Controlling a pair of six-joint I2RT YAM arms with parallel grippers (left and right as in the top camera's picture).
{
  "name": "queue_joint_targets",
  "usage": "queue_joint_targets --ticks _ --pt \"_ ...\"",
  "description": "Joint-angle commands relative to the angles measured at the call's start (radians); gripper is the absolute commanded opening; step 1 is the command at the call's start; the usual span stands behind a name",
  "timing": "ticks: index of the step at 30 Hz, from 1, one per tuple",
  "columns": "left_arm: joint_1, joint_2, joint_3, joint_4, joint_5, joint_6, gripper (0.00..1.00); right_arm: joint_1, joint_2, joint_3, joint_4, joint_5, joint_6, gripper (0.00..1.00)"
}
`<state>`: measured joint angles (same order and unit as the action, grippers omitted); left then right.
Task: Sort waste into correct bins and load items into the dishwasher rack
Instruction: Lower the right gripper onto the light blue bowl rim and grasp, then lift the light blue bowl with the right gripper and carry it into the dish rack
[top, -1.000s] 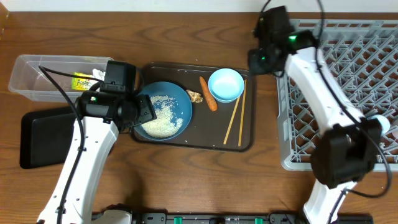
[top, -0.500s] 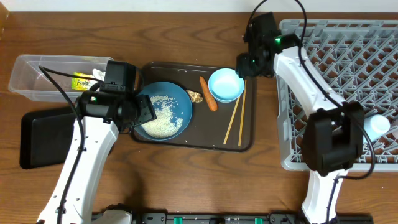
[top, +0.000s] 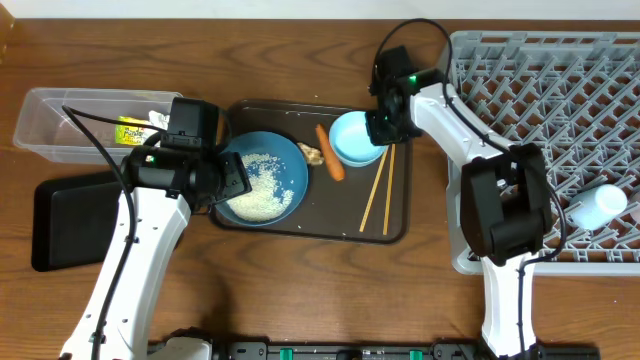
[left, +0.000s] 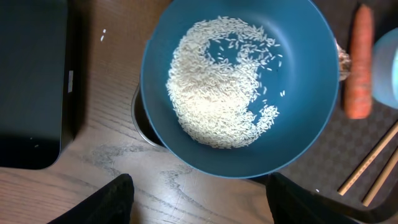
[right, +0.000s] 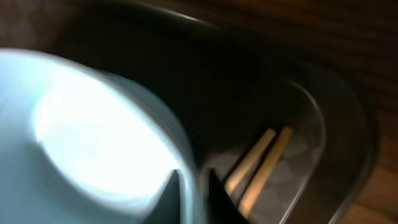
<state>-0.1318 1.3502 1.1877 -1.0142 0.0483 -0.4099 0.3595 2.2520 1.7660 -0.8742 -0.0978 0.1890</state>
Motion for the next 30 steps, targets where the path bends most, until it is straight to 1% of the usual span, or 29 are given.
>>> queue_joint_targets --ticks 1,5,8,14,20,24,30 --pt "0.004 -0.005 0.009 -0.003 -0.011 0.013 0.69 0.007 0.030 -0.002 -0.005 0.028 0.041 0.01" --pt "0.004 -0.005 0.009 -0.003 -0.011 0.013 0.69 0.007 0.024 0.001 -0.004 0.069 0.059 0.01" --pt "0.004 -0.005 0.009 -0.003 -0.011 0.013 0.69 0.003 -0.015 0.002 -0.005 0.124 0.061 0.01" --pt "0.004 -0.005 0.009 -0.003 -0.011 0.013 0.69 -0.035 -0.199 0.004 -0.004 0.234 0.055 0.01" --pt "0.004 -0.005 0.009 -0.003 -0.011 0.013 0.69 -0.074 -0.373 0.004 -0.026 0.251 -0.057 0.01" --pt "0.004 -0.005 0.009 -0.003 -0.011 0.013 0.69 -0.113 -0.449 0.004 -0.080 0.467 -0.057 0.01" --pt "0.004 -0.005 0.009 -0.003 -0.011 0.013 0.69 -0.204 -0.487 0.004 -0.111 0.977 -0.050 0.01"
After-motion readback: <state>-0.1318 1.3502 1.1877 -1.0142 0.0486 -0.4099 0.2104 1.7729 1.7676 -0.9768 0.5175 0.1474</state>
